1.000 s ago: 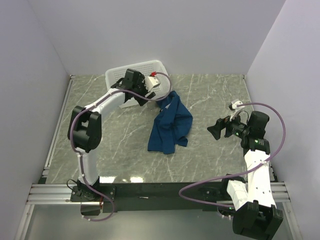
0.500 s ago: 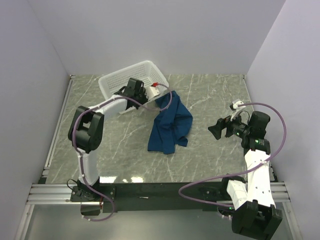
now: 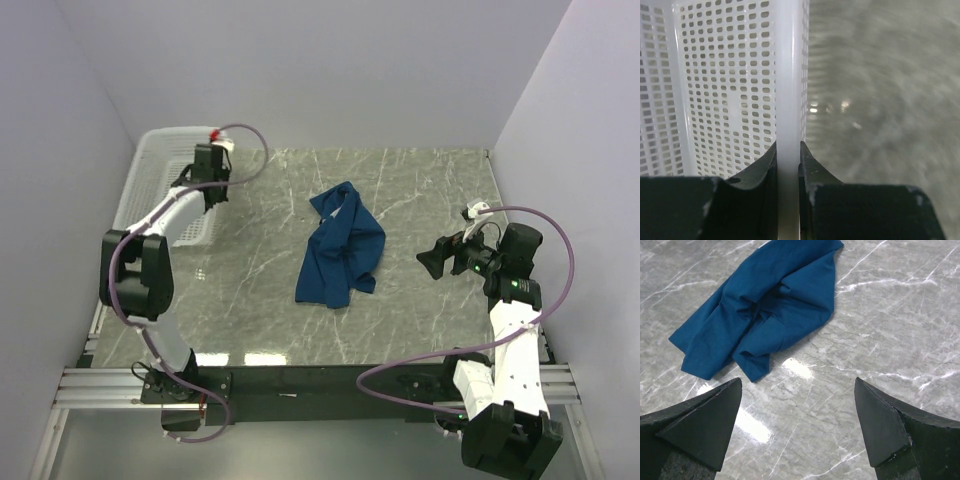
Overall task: Fold and stack the t-shirts
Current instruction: Flatten the tshirt out
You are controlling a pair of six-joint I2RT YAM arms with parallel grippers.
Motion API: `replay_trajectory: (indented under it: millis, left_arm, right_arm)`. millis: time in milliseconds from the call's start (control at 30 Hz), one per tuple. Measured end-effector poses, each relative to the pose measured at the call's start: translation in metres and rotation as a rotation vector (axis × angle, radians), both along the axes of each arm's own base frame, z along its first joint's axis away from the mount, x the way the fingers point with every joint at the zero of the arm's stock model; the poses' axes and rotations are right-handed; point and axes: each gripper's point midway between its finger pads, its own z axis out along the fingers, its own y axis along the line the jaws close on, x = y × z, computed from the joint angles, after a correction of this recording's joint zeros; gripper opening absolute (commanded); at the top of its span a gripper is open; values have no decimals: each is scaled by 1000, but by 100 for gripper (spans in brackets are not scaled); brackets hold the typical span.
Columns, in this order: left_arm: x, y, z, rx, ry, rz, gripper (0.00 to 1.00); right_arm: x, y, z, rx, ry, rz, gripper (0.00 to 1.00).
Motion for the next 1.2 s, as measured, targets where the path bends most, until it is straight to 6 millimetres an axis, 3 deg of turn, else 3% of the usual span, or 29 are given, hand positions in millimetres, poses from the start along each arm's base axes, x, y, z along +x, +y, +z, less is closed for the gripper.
replay_trajectory:
  millis: [100,200,533,1000,1067,1100,1200]
  left_arm:
    - [17,36,-2,-32,-1,193,0]
    - [33,49,-11,-43,23,308,0]
    - [54,56,-43,26,107,352,0]
    - [77,75,-47,118,114,256,1]
    - [84,76,-47,126,108,248,11]
    - [88,76,-45,127,100,246,30]
    - [102,76,-38,125,64,245,61]
  right_arm:
    - [0,0,1,0,-3,1,99]
    - [-1,0,2,-2,-8,1,99]
    - [-1,0,2,-2,-9,1,99]
    - [0,-1,-1,2,4,-3,99]
    - [1,-1,-2,3,9,-3,99]
    - [1,-1,-2,4,10,-4,99]
    - [1,-1,-2,4,9,-4,99]
